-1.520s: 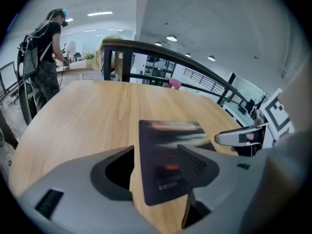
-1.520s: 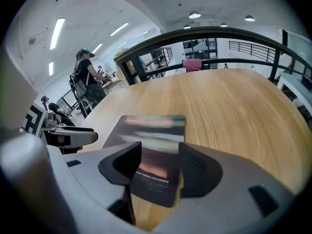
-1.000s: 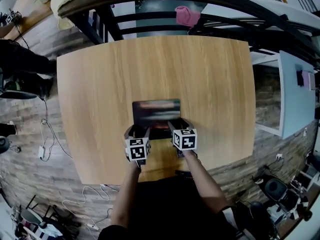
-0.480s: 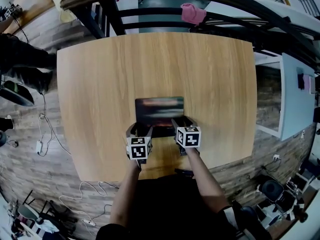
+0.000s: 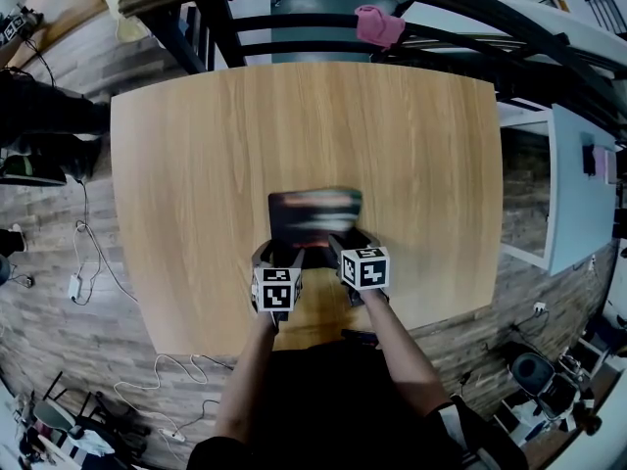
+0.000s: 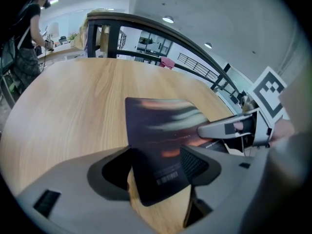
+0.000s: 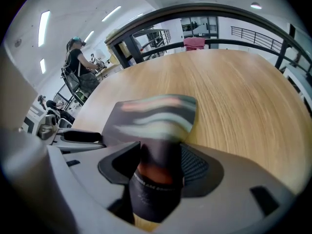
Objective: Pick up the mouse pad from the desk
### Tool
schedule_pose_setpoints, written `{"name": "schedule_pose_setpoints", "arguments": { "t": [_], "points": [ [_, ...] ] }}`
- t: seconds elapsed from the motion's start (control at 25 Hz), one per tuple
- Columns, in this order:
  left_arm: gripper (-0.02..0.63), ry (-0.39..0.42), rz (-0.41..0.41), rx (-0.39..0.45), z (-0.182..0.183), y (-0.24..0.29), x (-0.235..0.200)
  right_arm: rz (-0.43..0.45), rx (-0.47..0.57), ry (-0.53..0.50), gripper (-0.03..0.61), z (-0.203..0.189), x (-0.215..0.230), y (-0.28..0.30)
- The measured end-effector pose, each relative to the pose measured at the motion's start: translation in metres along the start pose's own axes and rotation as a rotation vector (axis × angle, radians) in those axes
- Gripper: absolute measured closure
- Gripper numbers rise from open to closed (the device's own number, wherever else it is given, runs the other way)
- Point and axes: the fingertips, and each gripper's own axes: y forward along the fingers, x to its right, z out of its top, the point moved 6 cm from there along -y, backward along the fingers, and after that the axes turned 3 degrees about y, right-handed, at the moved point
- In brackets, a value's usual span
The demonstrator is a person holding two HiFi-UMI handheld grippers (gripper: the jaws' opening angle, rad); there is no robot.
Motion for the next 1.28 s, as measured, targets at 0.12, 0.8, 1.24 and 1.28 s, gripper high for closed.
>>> {"name": "schedule_pose_setpoints", "arguments": {
  "t": [0.12,0.8,1.24,1.28],
  "points": [
    [0.316,0.005,-0.001,0.002,0.001,-0.001,-0.001,0.014,-0.005,-0.004,0.342,0.0,-0.003,0.0],
    [0.318,-0.018,-0.024,0.004,0.004,-0.001,0.0,0.037,-0.017,-0.042,0.383,-0.003,-0.013,0.005],
    [0.318,-0.05,-0.03,0.052,0.013,-0.016,-0.012,0.046,0.001,-0.045,0.451,-0.003,-0.023,-0.002],
    [0.318,-0.051,-0.032,0.057,0.013,-0.018,-0.013,0.045,0.004,-0.045,0.457,-0.003,-0.025,-0.003]
  ]
}}
